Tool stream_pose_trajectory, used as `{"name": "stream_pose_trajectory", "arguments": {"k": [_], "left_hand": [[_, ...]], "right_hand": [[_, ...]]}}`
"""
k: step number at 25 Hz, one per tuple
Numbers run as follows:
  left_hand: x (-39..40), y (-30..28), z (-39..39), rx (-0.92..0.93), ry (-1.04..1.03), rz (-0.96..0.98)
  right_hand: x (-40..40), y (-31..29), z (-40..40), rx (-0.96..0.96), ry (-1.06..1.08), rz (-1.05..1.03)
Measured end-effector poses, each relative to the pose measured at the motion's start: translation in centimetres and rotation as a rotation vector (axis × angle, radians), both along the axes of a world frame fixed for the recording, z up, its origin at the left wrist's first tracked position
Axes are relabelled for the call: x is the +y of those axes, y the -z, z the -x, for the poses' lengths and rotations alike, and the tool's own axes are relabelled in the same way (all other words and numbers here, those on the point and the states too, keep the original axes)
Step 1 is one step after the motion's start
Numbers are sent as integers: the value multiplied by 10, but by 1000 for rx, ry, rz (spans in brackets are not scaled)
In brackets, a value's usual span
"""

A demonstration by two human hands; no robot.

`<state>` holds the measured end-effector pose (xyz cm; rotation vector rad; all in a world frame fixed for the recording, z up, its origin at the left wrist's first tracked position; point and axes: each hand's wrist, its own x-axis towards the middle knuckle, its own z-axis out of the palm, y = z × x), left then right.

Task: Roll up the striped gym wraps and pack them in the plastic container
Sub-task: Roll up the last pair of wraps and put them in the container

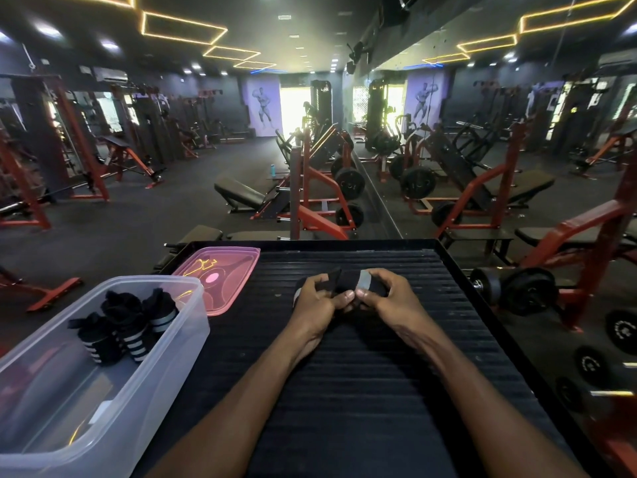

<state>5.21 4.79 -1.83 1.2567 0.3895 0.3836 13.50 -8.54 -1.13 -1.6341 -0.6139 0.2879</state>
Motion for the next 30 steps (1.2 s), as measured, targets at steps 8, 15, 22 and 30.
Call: {"name": "stream_pose_trajectory", "arguments": {"k": [8,15,22,30], "left_hand": [[3,5,-3,31,-72,-168],[-5,-1,2,65,-92,-314],[8,-9,9,28,-12,-386],[31,-13,7,44,-518,-452]], "right_hand": [[0,4,0,-68,-85,283],[-1,3,11,-214,-47,342],[3,6,12,-214,15,357],[7,6,15,-206,94,363]]}}
